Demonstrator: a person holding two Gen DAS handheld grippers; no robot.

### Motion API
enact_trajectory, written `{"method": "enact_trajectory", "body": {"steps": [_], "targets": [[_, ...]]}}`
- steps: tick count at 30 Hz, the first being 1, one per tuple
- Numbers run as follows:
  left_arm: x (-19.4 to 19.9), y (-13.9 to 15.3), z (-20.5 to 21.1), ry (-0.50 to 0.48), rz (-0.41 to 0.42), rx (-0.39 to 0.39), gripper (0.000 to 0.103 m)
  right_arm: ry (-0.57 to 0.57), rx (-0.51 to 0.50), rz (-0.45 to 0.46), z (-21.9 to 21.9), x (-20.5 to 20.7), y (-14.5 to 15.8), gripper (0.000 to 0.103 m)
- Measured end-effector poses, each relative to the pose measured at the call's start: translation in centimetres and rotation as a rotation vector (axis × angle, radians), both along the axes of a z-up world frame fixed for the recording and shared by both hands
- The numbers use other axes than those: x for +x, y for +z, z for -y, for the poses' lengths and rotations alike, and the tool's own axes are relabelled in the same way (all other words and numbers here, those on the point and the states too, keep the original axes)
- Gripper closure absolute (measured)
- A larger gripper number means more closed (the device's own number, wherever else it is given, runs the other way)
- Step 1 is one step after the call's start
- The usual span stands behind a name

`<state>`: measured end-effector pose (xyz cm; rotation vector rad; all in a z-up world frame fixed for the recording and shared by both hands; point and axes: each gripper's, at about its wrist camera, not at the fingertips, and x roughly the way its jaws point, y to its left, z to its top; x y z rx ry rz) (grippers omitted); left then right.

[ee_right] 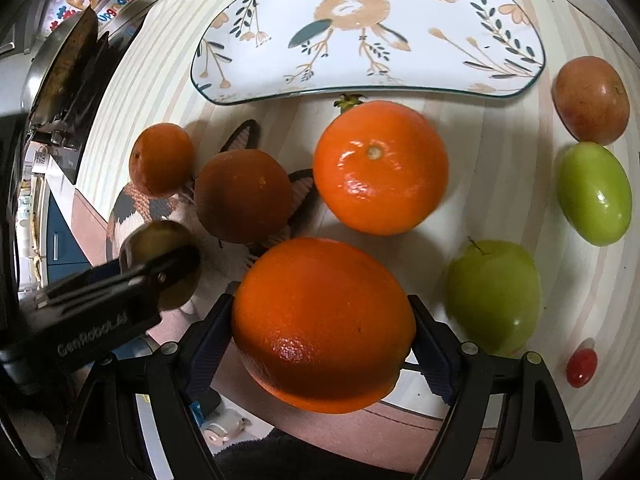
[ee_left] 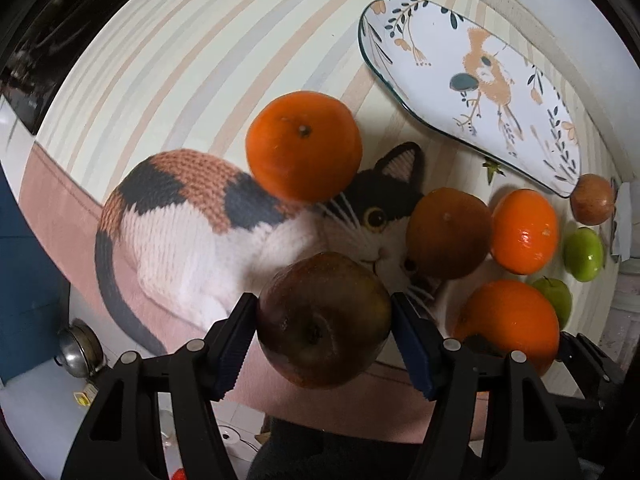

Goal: Organize fruits
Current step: 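Grasp the dark red apple with the left tool while the right tool grasps the large orange, then carry both fruits over the floral plate and open both tools to release them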

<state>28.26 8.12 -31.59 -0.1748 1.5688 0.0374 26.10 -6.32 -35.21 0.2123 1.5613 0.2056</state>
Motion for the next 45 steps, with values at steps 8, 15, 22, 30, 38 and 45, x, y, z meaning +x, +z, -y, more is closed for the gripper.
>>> {"method": "enact_trajectory", "body": {"steps": [8, 15, 22, 30, 38, 45], "targets": [[0.0, 5.1, 0.4, 0.003, 0.058, -0.057, 0.039, -0.009, 0.093, 0.034, 3.0, -0.2, 3.6, 0.018], [7.5, 10.6, 2.7, -0.038, 0.171, -0.104, 0.039, -0.011, 0.131, 0.147, 5.3, 4.0, 9.5, 0.018], [15.8, 8.4, 4.9, -0.088, 0.165, -0.062, 0.039, 0.005, 0.010, 0.252, 6.6, 11.6, 9.7, 0.018], [20.9, 2.7, 5.8, -0.092, 0.030, -0.073, 0.038, 0.046, -0.082, 0.174, 6.0, 17.9, 4.3, 0.018], [22.2, -1.1, 6.3, -0.088, -0.078, -0.123, 0.038, 0.068, -0.079, 0.129, 5.8, 20.1, 1.9, 0.018], [22.3, -1.1, 7.1, -0.111, -0.083, -0.098, 0.038, 0.091, -0.072, 0.096, 5.7, 21.1, 1.6, 0.017]]}}
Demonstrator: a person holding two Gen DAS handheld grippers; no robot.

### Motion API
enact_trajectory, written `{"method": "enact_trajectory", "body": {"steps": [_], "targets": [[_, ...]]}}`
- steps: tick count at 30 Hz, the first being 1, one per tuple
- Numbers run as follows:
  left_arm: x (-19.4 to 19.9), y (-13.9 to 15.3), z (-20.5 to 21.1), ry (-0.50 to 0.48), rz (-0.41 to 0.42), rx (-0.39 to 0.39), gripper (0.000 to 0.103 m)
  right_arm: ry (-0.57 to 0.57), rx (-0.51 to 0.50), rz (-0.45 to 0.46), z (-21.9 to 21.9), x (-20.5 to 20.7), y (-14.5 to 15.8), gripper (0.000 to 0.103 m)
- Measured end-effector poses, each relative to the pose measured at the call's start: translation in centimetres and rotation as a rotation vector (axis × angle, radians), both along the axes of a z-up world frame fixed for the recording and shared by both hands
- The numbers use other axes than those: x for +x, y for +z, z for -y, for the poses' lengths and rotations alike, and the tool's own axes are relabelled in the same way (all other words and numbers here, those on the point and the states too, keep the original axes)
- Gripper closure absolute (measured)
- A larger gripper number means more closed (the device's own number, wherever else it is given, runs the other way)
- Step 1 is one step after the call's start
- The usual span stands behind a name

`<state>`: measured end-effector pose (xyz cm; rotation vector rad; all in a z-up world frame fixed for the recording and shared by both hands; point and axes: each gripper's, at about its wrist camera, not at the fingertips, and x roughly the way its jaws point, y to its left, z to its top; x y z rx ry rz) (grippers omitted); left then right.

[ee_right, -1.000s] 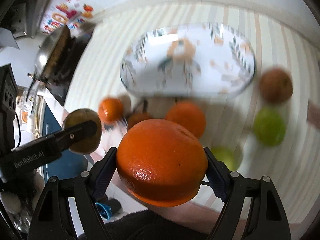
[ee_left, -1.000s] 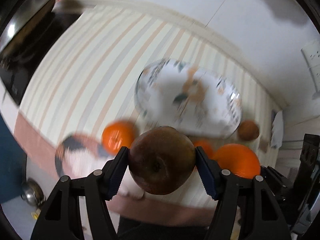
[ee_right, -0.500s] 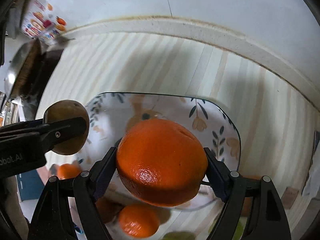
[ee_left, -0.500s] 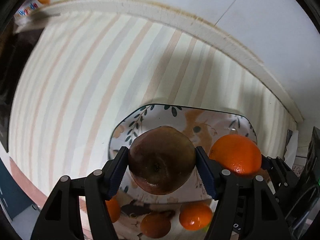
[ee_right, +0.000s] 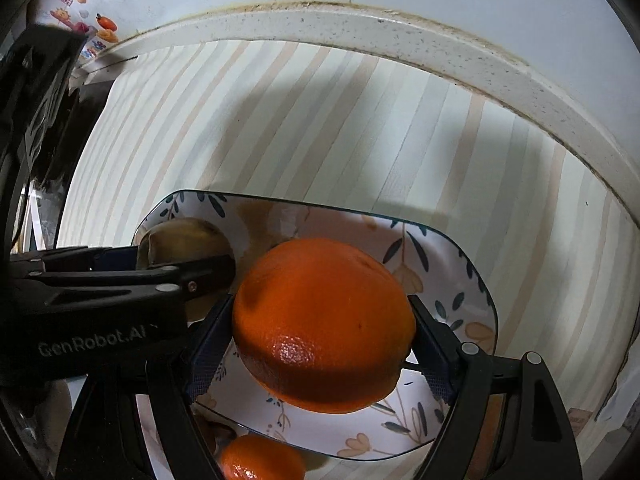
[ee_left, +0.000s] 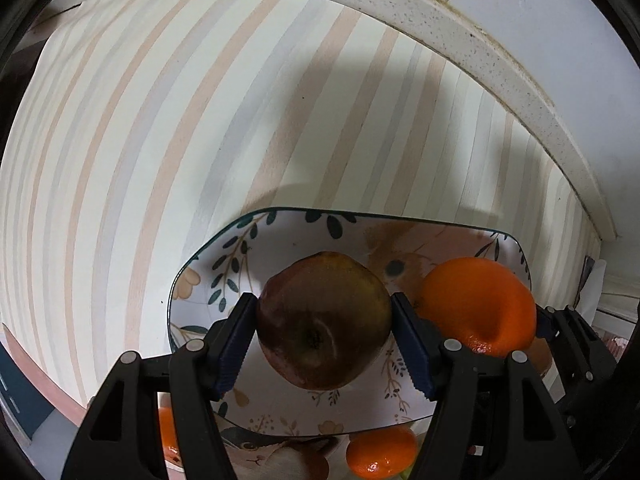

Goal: Organize fruits
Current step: 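Carry both fruits over the floral plate and open both tools to release them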

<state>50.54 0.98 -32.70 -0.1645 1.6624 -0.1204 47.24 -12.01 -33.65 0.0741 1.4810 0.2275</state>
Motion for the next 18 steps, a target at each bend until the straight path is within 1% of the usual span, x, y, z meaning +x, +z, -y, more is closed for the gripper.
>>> {"method": "enact_trajectory", "body": {"steps": [2, 4, 5, 6, 9, 11, 18], "targets": [[-0.2, 0.1, -0.1, 0.006, -0.002, -0.007, 0.038, -0.006, 0.008, -0.017, 0.1, 0.4, -0.2, 0.017], [-0.3, 0.2, -0.3, 0.017, 0.003, -0.010, 0.032, -0.021, 0.019, -0.033, 0.4, 0.5, -0.2, 0.016], [-0.4, 0.4, -0.5, 0.020, 0.012, -0.004, 0.027, -0.028, 0.020, -0.026, 0.6, 0.5, 0.0, 0.012], [-0.4, 0.8, -0.7, 0.028, 0.026, 0.004, 0.023, -0.031, 0.019, -0.019, 0.7, 0.4, 0.2, 0.010], [-0.9, 1.8, -1.3, 0.046, 0.049, 0.011, 0.022, -0.041, 0.007, -0.004, 1.1, 0.2, 1.3, 0.010], [-2.1, 2.8, -2.1, 0.050, 0.081, 0.021, 0.022, -0.048, -0.018, 0.006, 1.4, 0.1, 1.9, 0.010], [-6.1, 6.6, -3.4, 0.053, 0.198, 0.111, 0.022, -0.069, -0.095, 0.058, 1.8, -2.5, 4.8, 0.010]]}}
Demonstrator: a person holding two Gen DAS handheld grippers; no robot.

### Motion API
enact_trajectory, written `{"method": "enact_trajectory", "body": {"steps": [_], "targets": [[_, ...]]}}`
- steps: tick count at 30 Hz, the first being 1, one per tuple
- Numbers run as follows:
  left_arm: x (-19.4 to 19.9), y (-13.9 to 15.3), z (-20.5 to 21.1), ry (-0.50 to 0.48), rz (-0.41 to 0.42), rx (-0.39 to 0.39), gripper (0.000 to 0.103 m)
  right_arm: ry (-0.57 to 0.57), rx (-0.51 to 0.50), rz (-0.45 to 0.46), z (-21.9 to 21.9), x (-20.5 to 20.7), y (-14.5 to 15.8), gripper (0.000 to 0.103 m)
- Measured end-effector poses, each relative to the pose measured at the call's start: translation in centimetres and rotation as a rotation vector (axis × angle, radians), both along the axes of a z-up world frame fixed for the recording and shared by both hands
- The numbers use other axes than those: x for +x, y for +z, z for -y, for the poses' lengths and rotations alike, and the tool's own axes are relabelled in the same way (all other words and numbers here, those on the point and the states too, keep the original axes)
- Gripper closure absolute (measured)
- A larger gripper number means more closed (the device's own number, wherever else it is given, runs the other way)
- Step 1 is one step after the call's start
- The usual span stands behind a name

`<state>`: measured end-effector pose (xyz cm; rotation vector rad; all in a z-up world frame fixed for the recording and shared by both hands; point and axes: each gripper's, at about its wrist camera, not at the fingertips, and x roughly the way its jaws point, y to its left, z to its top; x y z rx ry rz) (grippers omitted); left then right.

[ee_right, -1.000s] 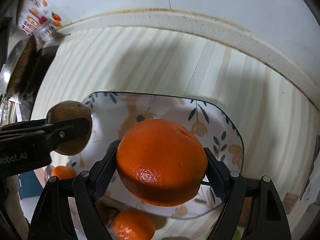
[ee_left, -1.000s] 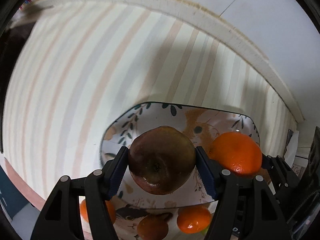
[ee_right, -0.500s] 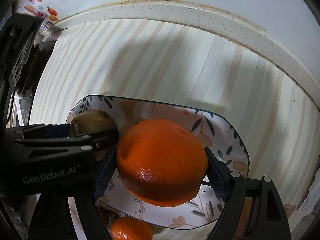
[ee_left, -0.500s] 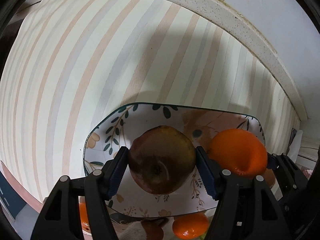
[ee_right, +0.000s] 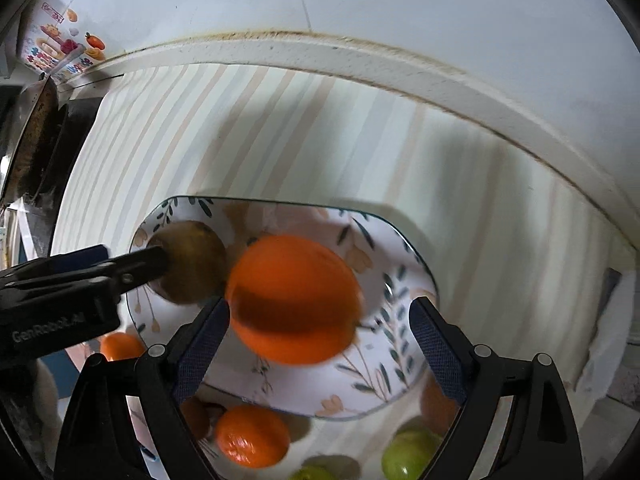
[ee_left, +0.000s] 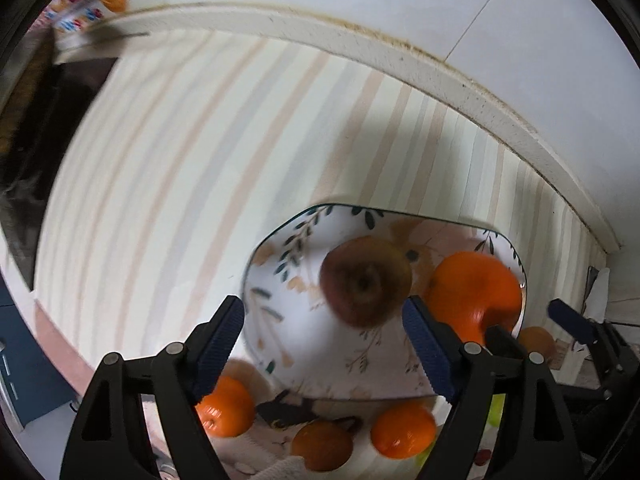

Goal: Organize fruits
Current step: 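Carry both fruits over the floral plate and open both tools to release them, then grasp the brownish orange with the left tool while the right tool grasps a green apple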

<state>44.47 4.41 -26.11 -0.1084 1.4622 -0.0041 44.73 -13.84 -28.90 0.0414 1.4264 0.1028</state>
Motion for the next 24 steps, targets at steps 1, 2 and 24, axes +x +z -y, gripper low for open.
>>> {"method": "enact_trajectory", "body": {"steps": [1, 2, 24], "targets": [[-0.8, 0.7, -0.2, 0.001, 0.020, 0.015, 0.022, -0.003, -0.010, 0.010, 0.3, -0.6, 0.5, 0.010], [-0.9, 1.2, -0.3, 0.001, 0.031, 0.024, 0.022, -0.006, -0.021, 0.021, 0.3, -1.2, 1.0, 0.010], [-13.0, 11.0, -0.3, -0.060, 0.249, -0.018, 0.022, -0.064, 0.052, 0.220, -0.3, -14.2, 12.4, 0.010]]}}
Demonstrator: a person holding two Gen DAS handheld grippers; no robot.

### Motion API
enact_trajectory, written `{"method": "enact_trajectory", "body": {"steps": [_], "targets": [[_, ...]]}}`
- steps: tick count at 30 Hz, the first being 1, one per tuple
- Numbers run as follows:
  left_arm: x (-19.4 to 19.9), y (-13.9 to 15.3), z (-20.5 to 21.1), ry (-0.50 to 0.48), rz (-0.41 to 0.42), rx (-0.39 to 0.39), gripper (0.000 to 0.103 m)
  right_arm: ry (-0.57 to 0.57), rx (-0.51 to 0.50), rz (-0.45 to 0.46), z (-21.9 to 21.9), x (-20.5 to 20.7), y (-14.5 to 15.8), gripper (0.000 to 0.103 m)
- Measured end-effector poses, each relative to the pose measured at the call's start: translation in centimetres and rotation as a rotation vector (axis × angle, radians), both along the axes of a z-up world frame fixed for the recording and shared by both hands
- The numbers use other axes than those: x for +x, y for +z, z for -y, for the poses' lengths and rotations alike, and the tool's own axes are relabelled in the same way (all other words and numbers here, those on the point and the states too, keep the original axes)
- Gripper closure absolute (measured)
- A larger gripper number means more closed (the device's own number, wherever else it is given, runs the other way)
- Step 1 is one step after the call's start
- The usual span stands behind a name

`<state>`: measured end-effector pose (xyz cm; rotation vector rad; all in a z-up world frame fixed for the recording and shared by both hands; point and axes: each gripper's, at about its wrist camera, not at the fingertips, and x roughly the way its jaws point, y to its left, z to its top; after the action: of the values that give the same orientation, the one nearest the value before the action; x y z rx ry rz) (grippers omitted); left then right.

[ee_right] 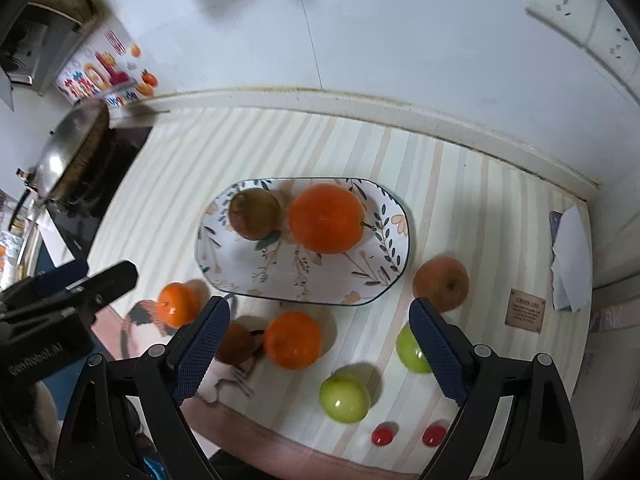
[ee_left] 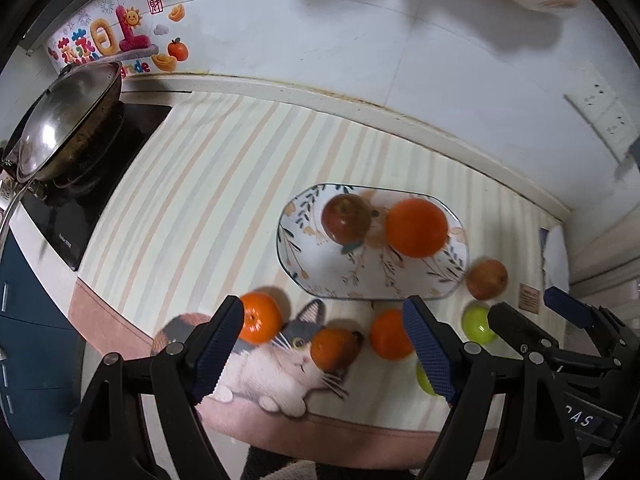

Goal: Organize fruits
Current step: 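Grasp the brownish orange with the left tool while the right tool grasps a green apple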

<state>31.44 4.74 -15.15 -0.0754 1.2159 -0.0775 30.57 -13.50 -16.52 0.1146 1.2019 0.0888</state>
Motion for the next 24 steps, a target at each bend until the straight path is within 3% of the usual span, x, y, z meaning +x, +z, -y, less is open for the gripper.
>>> {"method": "enact_trajectory", "body": {"steps": [9, 13, 16, 20, 24], "targets": [[-2.4, 1.6, -0.2, -0.012, 0.010, -0.043, 0.022, -0.017, 0.080, 0.041, 0.3, -3.5, 3.1, 0.010], [-2.2, -0.3, -0.3, -0.020, -0.039, -0.047, 0.022, -0.037, 0.122, 0.008, 1.0, -4.1, 2.3, 0.010], [-2.0, -3.5, 0.1, -0.025, -0.099, -0.015, 0.020, -0.056, 0.127, -0.058, 1.7, -4.1, -0.5, 0.010], [-1.5, -9.0, 1.1, -0.034, -0.204, 0.013, 0.020, -0.075, 0.113, -0.177, 2.6, -4.0, -6.1, 0.010], [-1.0, -12.6, 1.7, -0.034, -0.266, 0.026, 0.021, -0.086, 0.098, -0.292, 3.3, -4.5, -11.8, 0.010]]}}
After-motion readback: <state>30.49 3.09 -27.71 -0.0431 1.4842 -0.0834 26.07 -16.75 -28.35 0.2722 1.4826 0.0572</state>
